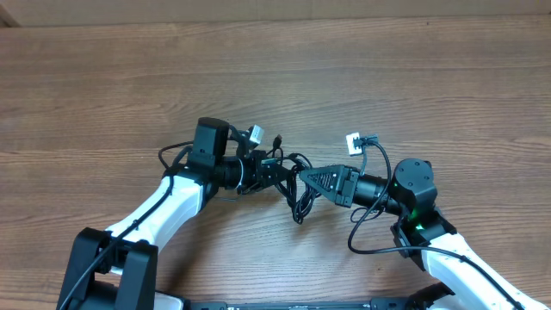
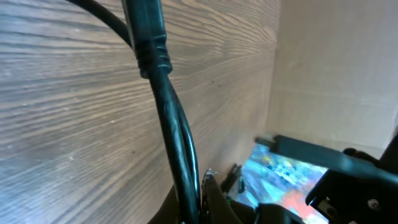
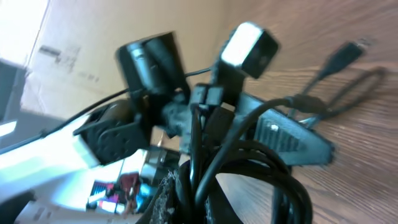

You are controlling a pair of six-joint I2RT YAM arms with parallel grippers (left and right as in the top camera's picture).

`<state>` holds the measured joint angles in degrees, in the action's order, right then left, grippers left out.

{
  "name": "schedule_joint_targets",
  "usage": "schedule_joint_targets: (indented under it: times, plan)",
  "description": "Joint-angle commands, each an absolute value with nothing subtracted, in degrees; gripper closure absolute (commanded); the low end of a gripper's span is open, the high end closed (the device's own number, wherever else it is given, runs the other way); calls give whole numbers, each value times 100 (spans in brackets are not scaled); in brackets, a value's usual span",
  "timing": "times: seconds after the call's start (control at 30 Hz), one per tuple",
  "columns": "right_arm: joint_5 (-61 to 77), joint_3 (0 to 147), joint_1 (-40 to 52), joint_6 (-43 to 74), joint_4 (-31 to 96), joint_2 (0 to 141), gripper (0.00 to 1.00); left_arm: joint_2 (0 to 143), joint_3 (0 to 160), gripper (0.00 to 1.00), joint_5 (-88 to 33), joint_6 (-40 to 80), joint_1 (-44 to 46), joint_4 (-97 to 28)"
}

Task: Untangle cables

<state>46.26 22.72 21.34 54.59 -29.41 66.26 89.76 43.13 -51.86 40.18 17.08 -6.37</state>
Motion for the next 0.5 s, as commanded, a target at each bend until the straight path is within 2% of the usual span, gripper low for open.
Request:
schedule_joint_targets:
  times: [0.0, 0.17, 0.3, 0.37, 0.47]
  plan:
    - [3844, 2477, 2053, 5590, -2665, 6431, 96, 9096, 4174, 95, -4694, 3715, 1791, -738]
    - [3000, 2477, 2053, 6193, -1623, 6431, 96, 9096, 4174, 80, -3970, 3712, 1791, -1096]
    - [2687, 2477, 2053, 6219, -1129, 6431, 96, 9096, 4174, 80, -3559, 3734, 1791, -1378]
    - [2561, 2477, 2056, 6405, -884, 6431, 96, 9096, 4174, 77, -3559, 3817, 1791, -1363]
    - [2482, 2477, 2053, 6473, -707, 6431, 96, 9096, 4174, 55, -3710, 4027, 1793, -1354]
